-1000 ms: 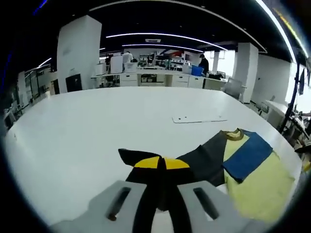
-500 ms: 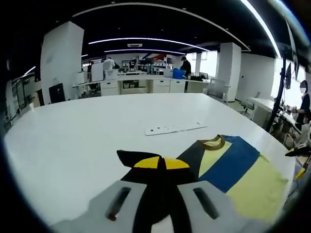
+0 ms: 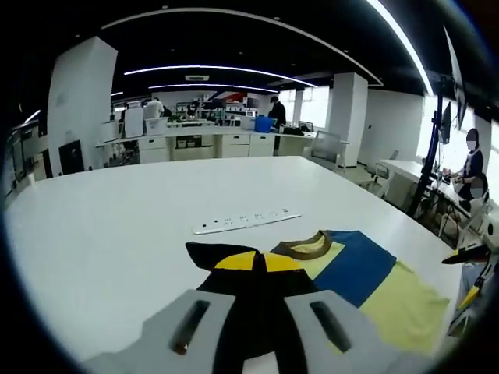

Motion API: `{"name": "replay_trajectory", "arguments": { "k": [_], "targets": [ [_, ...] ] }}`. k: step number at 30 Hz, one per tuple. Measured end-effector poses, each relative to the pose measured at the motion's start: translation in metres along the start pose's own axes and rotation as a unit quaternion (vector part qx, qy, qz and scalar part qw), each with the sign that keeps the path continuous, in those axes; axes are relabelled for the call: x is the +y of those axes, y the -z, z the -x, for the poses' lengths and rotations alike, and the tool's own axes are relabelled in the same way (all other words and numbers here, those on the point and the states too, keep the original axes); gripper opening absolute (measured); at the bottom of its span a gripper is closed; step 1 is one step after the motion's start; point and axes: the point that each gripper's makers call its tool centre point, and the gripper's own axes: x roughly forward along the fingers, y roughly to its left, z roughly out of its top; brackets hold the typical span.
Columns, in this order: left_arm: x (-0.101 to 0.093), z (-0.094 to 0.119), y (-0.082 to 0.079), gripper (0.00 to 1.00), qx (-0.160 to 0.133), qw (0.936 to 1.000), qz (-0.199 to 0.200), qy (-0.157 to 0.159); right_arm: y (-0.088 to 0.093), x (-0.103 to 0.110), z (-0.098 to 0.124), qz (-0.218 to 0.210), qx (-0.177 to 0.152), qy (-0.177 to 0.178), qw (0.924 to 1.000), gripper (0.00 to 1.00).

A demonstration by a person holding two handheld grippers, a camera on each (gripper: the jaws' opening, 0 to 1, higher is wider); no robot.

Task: Fold the garment on the visible template until the final outline fits inside the template.

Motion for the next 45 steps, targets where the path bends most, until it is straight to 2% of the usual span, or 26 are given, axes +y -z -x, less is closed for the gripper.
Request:
{"name": "replay_trajectory", "arguments": {
  "k": [5, 15, 20, 32, 45],
  "targets": [
    [-0.020, -0.010, -0.004, 0.00, 0.002, 0.9997, -0.009, 0.022, 0.002, -0.001, -0.001, -0.004, 0.000, -0.001, 1.0000, 0.97],
    [-0.048, -0.026, -0.019, 0.00, -0.011, 0.9988, -0.006, 0.048, 0.008, -0.003, 0.002, -0.012, 0.003, 0.002, 0.9999, 0.97],
    [-0.071, -0.036, -0.024, 0.00, -0.014, 0.9976, -0.010, 0.067, 0.010, -0.004, 0.002, -0.015, 0.003, 0.003, 0.9999, 0.97],
    [-0.127, -0.060, -0.025, 0.00, -0.008, 0.9937, -0.036, 0.106, 0.017, -0.009, 0.003, -0.028, 0.007, 0.008, 0.9996, 0.97],
    [-0.181, -0.071, -0.012, 0.00, 0.009, 0.9866, -0.053, 0.154, 0.021, -0.013, 0.003, -0.035, 0.012, 0.012, 0.9992, 0.97]
  ]
}}
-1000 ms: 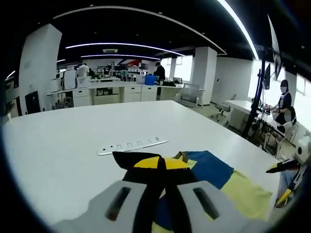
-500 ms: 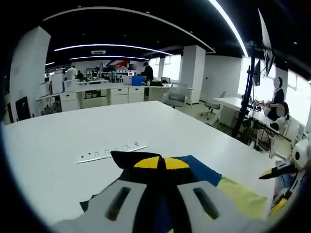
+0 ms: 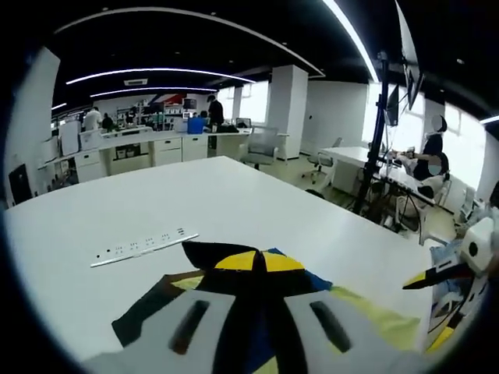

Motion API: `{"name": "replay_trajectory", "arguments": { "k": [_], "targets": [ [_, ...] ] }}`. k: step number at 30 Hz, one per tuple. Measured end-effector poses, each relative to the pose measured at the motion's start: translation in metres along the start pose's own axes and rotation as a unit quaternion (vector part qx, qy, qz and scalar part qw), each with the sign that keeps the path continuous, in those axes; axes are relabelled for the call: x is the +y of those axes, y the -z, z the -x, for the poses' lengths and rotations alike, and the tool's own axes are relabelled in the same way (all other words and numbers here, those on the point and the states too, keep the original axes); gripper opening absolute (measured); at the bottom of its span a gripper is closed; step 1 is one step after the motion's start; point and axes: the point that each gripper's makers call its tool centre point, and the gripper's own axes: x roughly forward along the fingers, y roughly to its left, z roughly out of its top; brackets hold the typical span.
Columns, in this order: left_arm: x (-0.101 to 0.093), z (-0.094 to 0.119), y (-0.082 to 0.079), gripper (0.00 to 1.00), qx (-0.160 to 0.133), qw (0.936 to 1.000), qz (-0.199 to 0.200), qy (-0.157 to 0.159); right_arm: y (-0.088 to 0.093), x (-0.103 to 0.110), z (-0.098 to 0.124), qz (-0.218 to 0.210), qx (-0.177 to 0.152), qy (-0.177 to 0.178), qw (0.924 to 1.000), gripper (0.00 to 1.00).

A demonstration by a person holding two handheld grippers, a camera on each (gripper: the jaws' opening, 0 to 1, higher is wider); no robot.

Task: Fold the garment on the visible template until the final outline fits inside the template.

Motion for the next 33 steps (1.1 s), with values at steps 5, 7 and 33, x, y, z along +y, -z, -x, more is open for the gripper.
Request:
{"name": "replay_trajectory", "arguments": {
  "k": [5, 7, 33],
  "targets": [
    [-0.013, -0.001, -0.008, 0.00, -0.012, 0.9998, -0.005, 0.015, 0.002, 0.000, -0.001, -0.002, 0.001, -0.001, 1.0000, 0.97],
    [-0.018, -0.004, -0.007, 0.00, -0.011, 0.9997, -0.008, 0.018, 0.003, 0.000, -0.001, -0.003, 0.002, -0.001, 1.0000, 0.97],
    [-0.086, -0.044, 0.064, 0.00, 0.075, 0.9919, -0.056, 0.086, 0.004, -0.011, -0.012, -0.025, 0.005, 0.003, 0.9997, 0.97]
  ]
}}
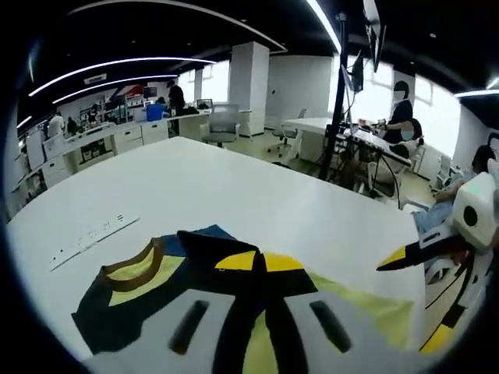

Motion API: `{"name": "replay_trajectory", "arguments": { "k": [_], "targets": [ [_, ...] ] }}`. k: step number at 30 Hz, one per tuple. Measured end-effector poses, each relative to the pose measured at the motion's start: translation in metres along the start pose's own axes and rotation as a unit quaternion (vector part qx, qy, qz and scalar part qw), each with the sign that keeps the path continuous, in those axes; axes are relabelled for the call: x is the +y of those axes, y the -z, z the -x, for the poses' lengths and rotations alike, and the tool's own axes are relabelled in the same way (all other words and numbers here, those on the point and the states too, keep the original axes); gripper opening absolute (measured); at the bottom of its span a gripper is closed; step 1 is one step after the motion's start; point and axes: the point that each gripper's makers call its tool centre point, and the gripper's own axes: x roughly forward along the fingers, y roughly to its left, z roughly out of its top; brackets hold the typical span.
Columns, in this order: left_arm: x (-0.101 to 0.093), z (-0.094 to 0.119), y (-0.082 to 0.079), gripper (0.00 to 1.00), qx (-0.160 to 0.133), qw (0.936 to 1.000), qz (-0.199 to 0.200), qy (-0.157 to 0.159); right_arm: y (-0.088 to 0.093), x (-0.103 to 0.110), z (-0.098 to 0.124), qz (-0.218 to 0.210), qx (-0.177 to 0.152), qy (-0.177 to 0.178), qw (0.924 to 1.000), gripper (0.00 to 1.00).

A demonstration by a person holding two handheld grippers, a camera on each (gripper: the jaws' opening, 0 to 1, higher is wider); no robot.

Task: Fold the garment on the visible template until the final outline fits inside the template.

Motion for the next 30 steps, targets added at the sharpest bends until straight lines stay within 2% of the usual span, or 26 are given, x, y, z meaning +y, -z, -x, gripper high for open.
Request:
{"name": "replay_trajectory", "arguments": {
  "k": [6, 9, 12, 15, 18, 22, 28, 30],
  "targets": [
    [-0.008, -0.007, 0.011, 0.02, 0.006, 0.9999, 0.000, 0.011, 0.000, -0.006, -0.001, -0.010, -0.005, 0.006, 0.9999, 0.97],
    [-0.010, -0.006, 0.013, 0.21, 0.005, 0.9999, -0.008, 0.013, 0.000, -0.009, -0.001, -0.012, -0.005, 0.009, 0.9999, 0.97],
    [-0.008, -0.002, 0.016, 0.27, 0.006, 0.9997, -0.019, 0.014, 0.000, -0.013, -0.002, -0.013, -0.004, 0.012, 0.9998, 0.97],
    [-0.005, 0.003, 0.016, 0.36, -0.004, 0.9998, -0.011, 0.015, -0.001, -0.015, -0.003, -0.012, -0.003, 0.014, 0.9998, 0.97],
    [-0.002, 0.007, 0.019, 0.42, 0.000, 0.9998, -0.015, 0.013, -0.004, -0.017, -0.006, -0.009, -0.003, 0.014, 0.9999, 0.97],
    [0.011, 0.017, 0.024, 0.57, -0.002, 0.9998, -0.018, -0.004, -0.010, -0.019, -0.011, -0.004, -0.004, 0.012, 0.9999, 0.97],
    [0.040, 0.037, 0.029, 0.83, -0.008, 0.9989, -0.010, -0.046, -0.016, -0.021, -0.014, 0.011, -0.001, 0.009, 0.9999, 0.97],
    [0.049, 0.046, 0.031, 0.87, -0.007, 0.9983, -0.010, -0.057, -0.019, -0.021, -0.015, 0.014, -0.003, 0.008, 0.9999, 0.97]
  ]
}}
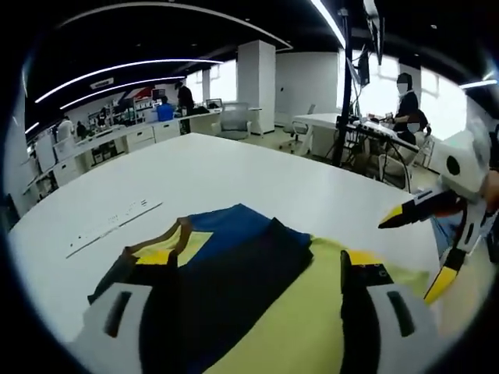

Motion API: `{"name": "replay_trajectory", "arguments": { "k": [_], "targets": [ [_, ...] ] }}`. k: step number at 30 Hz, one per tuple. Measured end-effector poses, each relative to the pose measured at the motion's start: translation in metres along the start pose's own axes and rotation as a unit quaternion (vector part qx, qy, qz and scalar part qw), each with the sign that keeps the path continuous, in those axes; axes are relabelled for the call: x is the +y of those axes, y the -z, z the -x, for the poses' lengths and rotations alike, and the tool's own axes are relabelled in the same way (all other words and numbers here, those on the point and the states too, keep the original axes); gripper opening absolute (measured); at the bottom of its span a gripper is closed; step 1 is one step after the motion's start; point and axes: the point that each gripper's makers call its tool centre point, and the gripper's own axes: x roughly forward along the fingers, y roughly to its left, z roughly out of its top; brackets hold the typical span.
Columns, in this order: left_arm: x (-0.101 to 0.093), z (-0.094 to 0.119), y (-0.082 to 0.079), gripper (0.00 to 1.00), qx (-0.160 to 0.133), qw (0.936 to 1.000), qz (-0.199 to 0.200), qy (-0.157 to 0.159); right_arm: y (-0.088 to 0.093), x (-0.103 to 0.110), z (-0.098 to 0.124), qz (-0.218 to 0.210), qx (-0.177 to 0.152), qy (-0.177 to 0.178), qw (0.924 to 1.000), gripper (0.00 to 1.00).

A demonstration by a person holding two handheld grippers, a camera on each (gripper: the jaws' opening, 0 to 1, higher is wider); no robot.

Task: Fold the garment on the visible template until the final outline fits inside the template.

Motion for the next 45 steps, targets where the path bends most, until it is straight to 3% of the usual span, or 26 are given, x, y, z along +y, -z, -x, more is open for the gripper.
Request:
{"name": "replay_trajectory", "arguments": {
  "k": [7, 14, 22, 34, 45],
  "targets": [
    [0.028, 0.030, 0.014, 0.99, 0.003, 0.9993, 0.023, -0.030, -0.003, 0.002, 0.000, 0.007, 0.004, -0.006, 1.0000, 0.98],
    [0.054, 0.062, 0.034, 0.99, 0.016, 0.9975, 0.033, -0.060, 0.001, 0.004, 0.002, 0.013, 0.014, -0.009, 0.9998, 0.98],
    [0.066, 0.099, 0.049, 0.99, 0.017, 0.9962, 0.023, -0.082, 0.016, 0.009, 0.008, 0.029, 0.036, -0.007, 0.9989, 0.96],
    [0.060, 0.158, 0.087, 0.99, 0.033, 0.9945, 0.030, -0.094, 0.039, 0.014, 0.020, 0.025, 0.061, -0.009, 0.9978, 0.94],
    [0.032, 0.195, 0.107, 0.92, 0.039, 0.9963, 0.036, -0.068, 0.063, 0.030, 0.031, 0.051, 0.086, -0.037, 0.9943, 0.86]
  ]
}}
